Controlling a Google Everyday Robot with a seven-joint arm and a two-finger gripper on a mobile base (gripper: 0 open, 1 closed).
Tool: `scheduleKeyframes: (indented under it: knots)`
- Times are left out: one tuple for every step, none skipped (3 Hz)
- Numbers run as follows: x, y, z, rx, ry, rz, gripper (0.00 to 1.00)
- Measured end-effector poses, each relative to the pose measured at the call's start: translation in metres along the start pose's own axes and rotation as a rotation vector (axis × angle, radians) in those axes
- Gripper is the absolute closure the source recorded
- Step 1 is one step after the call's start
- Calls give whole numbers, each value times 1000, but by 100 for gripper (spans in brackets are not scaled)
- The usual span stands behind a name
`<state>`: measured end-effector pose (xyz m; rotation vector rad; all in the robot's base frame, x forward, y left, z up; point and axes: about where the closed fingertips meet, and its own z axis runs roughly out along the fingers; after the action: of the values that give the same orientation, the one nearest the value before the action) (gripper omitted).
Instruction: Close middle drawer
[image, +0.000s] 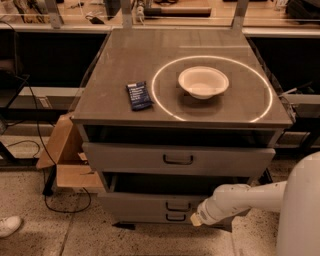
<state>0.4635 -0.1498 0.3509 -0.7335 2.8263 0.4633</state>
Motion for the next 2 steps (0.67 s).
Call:
scheduleKeyframes:
  knots:
    - [0, 0, 0, 0, 0, 0, 100]
    - [-18, -9, -12, 21, -31, 13, 100]
